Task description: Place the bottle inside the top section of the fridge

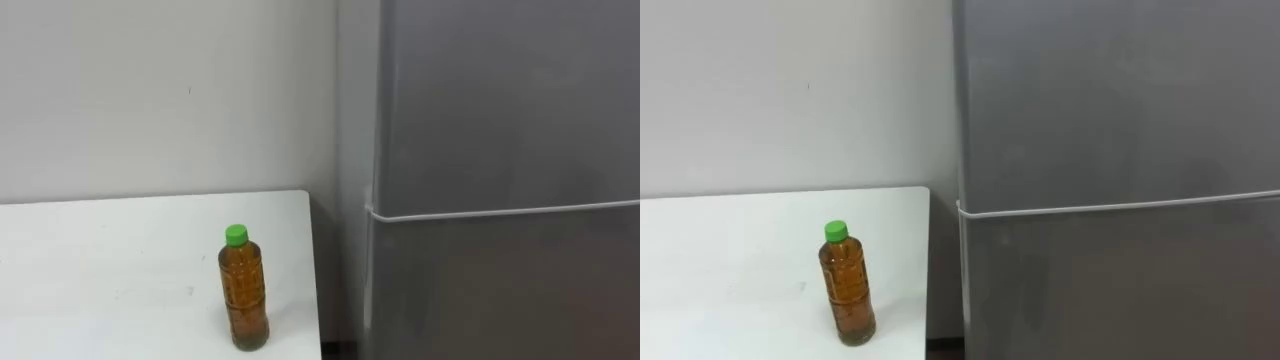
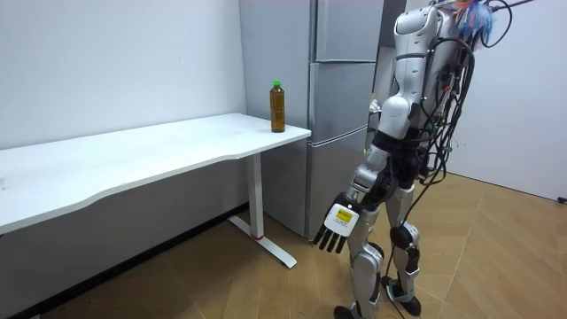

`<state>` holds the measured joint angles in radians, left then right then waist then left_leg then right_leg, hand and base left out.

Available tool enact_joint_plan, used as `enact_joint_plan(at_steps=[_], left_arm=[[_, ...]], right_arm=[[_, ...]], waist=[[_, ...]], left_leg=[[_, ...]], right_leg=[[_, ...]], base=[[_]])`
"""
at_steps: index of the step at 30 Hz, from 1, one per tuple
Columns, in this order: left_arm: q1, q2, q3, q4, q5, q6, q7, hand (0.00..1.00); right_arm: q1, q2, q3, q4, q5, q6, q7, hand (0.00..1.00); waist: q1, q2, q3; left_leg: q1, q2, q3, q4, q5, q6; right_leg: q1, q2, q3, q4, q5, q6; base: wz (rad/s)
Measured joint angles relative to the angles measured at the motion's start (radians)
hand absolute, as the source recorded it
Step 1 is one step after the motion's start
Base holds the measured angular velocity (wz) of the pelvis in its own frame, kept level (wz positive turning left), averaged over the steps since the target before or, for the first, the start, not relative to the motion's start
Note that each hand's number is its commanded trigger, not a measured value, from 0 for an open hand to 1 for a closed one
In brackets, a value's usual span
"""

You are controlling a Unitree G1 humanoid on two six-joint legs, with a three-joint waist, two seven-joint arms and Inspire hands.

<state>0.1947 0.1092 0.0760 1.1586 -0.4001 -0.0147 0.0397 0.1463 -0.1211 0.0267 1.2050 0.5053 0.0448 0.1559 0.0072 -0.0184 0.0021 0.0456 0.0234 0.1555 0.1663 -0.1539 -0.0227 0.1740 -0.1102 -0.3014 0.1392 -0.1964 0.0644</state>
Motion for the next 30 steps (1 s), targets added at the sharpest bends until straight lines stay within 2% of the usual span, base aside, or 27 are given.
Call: enact_joint_plan(at_steps=[11,21,30], left_arm=[[-0.001,-0.001,-0.001,-0.007,0.027,-0.001,0.014,0.0],[-0.001,-0.007,-0.001,-0.017,0.065,0.0,0.024,0.0],[0.005,-0.006,0.0,-0.017,0.063,0.001,0.067,0.0]], right_arm=[[0.006,-0.001,0.005,-0.004,-0.001,-0.001,0.0,0.0],[0.005,-0.004,0.01,-0.007,-0.002,-0.001,-0.001,0.0],[-0.006,-0.007,0.011,-0.002,-0.006,-0.002,-0.001,0.0]], waist=[[0.0,0.003,0.0006],[0.0,0.017,0.0002],[-0.001,0.019,0.0003]], left_leg=[[-0.007,0.0,0.001,0.0,0.0,0.0],[-0.003,0.001,0.003,0.001,0.0,0.0],[-0.001,0.001,0.005,0.002,0.0,0.0]], right_leg=[[-0.016,0.0,0.006,0.008,0.0,0.0],[-0.016,-0.001,0.007,0.011,0.0,0.0],[-0.015,0.0,0.017,0.011,0.0,0.0]], base=[[0.0],[0.0],[0.0]])
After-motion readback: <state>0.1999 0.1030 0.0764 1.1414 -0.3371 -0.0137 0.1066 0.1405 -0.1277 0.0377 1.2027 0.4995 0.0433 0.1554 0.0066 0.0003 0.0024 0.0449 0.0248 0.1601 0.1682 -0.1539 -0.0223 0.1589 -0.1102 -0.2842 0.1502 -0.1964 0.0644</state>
